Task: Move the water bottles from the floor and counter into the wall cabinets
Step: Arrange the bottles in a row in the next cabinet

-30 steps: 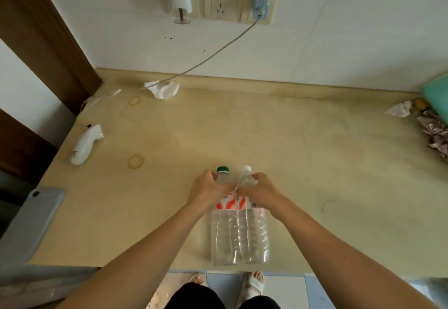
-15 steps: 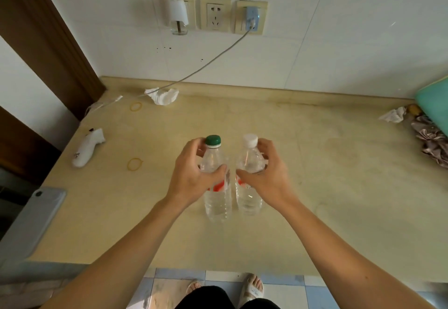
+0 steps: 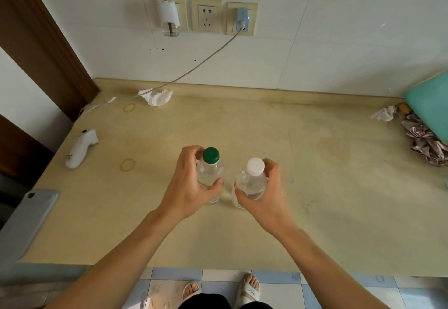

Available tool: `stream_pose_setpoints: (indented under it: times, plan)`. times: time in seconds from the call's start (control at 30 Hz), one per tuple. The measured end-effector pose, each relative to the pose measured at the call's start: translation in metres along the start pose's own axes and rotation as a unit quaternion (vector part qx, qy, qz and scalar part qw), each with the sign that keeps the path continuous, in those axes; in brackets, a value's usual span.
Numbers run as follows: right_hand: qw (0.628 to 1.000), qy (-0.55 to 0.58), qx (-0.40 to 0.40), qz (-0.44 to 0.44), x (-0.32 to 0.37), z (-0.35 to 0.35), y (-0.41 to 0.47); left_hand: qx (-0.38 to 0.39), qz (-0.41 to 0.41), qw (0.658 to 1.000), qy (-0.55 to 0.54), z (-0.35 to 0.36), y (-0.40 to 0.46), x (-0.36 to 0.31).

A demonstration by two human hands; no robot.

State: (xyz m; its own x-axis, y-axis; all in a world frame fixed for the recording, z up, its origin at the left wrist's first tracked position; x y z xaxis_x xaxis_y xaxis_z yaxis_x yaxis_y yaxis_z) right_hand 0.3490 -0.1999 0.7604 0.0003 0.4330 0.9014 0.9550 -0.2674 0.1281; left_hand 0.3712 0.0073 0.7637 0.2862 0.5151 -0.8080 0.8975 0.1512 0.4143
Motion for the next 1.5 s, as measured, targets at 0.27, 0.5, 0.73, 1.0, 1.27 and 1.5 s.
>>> stream_pose_setpoints:
  times: [0.27,0.5,0.73,1.0,1.27,1.5]
  plan:
    - [0.995,0.008,0.077,0.065,-0.04,0.003,-0.002,0.042,-0.168,0.982,-0.078,0.009,-0.028,0.027]
    - [0.991,0.012,0.087,0.103,-0.065,0.015,-0.004,0.022,-0.226,0.97,-0.092,0.026,-0.039,0.046]
    - [0.991,0.046,0.052,0.115,-0.058,0.018,-0.001,0.012,-0.228,0.97,-0.081,0.023,-0.032,0.042]
    - [0.992,0.09,-0.043,0.078,0.013,-0.026,0.02,0.047,-0.12,0.986,-0.106,0.015,0.027,-0.023]
    - [0.974,0.124,-0.168,-0.088,0.168,-0.138,0.057,-0.007,0.019,0.979,-0.201,-0.015,0.13,-0.189]
    - [0.931,0.176,-0.246,-0.206,0.29,-0.248,0.09,-0.042,0.168,0.953,-0.247,-0.053,0.195,-0.356]
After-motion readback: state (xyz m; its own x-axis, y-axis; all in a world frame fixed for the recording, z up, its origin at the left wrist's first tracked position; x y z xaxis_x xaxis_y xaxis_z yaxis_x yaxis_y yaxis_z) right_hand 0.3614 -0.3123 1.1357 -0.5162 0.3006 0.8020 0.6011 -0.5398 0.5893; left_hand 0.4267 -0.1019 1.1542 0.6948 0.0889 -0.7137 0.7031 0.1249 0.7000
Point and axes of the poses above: each hand's wrist, its own y-axis towards the middle knuckle, its own z-axis out of the palm, x = y × z, the point moved 3 cm from there along y, towards the middle knuckle, and after that the axes turned 15 degrees about -x, right-handed, at the moved point
